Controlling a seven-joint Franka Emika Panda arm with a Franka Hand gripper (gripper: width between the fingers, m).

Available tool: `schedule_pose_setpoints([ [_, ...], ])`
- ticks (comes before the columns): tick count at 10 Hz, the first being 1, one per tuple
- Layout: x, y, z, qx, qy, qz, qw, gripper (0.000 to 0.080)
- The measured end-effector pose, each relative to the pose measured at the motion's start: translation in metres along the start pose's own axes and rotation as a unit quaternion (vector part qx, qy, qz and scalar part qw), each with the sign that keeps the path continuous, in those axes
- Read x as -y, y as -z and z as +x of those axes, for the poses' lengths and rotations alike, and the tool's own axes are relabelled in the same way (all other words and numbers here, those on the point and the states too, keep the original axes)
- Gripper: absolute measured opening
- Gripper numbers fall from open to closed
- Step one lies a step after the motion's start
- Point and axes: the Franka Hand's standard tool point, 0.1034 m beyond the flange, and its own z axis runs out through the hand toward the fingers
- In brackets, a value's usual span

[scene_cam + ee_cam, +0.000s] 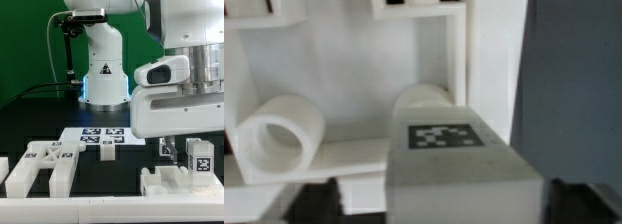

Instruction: Assemble chair

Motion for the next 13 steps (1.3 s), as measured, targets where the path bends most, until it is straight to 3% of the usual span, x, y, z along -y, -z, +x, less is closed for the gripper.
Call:
schedule_pose_setpoints([
  [1,0.0000,-0.0001,-0.0001,0.000,-0.002,0.000,1.000,0.0391],
  [2,0.0002,-0.0001,-0.0001,0.000,-0.042,0.000,0.999,0.0391],
  [3,0.0003,-0.0002,-0.0001,0.000,-0.083,0.000,0.997,0.0284],
  [7,0.0000,-0.0008,-0.0003,0.000,-0.211,0.001,0.977,0.0284],
  [8,-0.0013,-0.0010,0.0033,-0.006,-0.269,0.005,0.963,0.0284],
  [11,-0.0009,-0.0018,0.0046,-0.011,-0.491,0.010,0.871,0.0285],
  [12,-0.0014,-0.0026,0.0048,-0.014,-0.609,0.026,0.793,0.0285],
  [13,-0.0015,-0.0027,0.0042,-0.014,-0.639,0.030,0.768,0.0285],
])
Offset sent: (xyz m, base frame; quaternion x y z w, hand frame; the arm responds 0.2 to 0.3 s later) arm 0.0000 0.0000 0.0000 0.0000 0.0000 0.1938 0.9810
